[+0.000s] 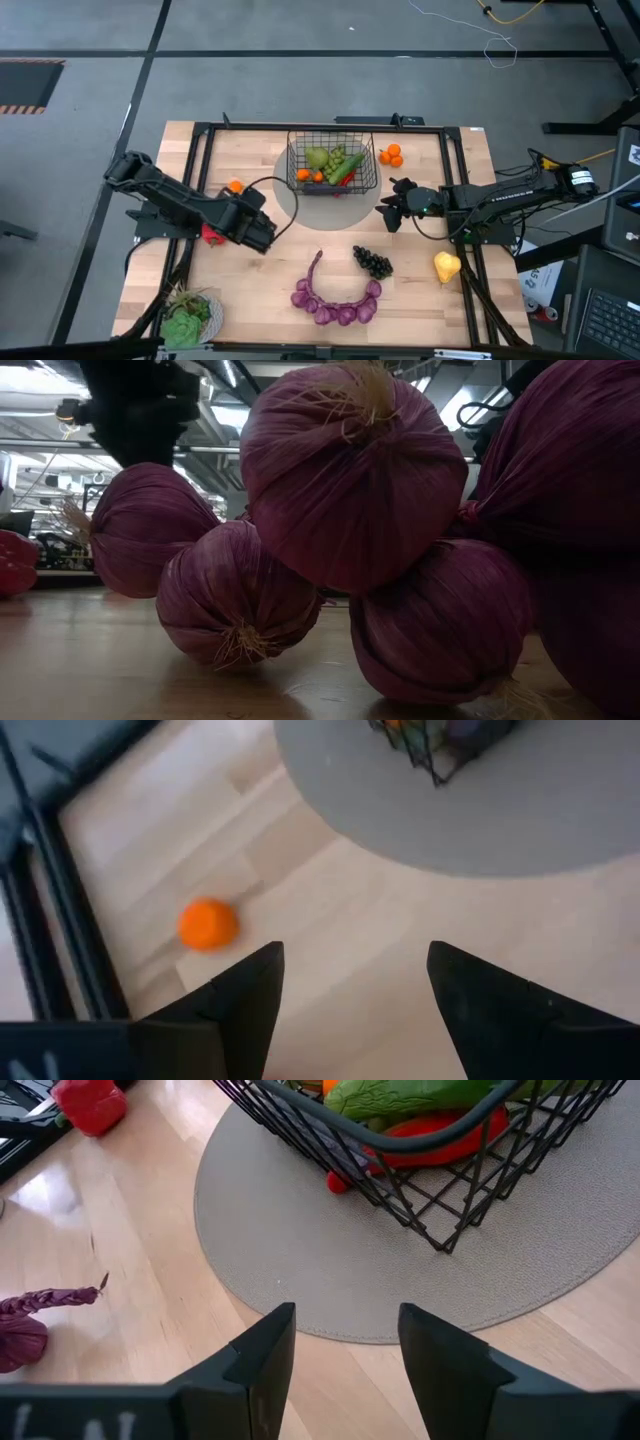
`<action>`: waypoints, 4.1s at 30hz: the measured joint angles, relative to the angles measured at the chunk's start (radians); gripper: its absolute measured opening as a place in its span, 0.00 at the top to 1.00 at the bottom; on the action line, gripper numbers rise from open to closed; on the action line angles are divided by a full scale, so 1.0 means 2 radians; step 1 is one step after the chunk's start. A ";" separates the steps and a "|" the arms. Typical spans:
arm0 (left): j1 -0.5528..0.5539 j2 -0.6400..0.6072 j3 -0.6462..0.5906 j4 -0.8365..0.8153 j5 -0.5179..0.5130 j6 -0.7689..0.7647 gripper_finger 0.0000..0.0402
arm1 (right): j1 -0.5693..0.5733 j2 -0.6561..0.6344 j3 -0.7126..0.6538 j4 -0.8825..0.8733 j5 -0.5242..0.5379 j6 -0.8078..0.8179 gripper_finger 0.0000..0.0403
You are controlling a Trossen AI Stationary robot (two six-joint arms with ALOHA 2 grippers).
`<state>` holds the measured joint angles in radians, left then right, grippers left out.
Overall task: Build produce basket
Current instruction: Put the left tangerine into the black wire basket
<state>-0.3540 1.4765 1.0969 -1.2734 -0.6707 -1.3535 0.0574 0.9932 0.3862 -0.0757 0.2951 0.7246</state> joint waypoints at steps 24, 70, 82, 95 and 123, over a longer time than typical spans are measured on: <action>0.265 0.008 -0.087 0.026 0.103 0.081 0.39 | 0.000 0.000 0.000 0.003 0.000 0.002 0.55; 0.358 0.004 -0.209 0.237 0.131 0.207 0.61 | 0.000 0.000 0.001 0.002 0.000 -0.002 0.55; 0.267 -0.055 -0.076 0.179 -0.065 0.210 0.62 | 0.000 0.000 0.001 0.001 0.000 0.000 0.55; 0.196 -0.068 0.001 0.409 -0.135 0.466 0.62 | 0.000 0.000 0.001 0.002 0.012 -0.002 0.55; 0.350 -0.042 0.000 0.577 0.180 0.560 0.51 | 0.000 0.000 0.001 0.002 0.013 0.000 0.55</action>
<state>0.3458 1.3929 1.0962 -0.1191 -0.3111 -0.2340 0.0578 0.9932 0.3874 -0.0727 0.3218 0.7242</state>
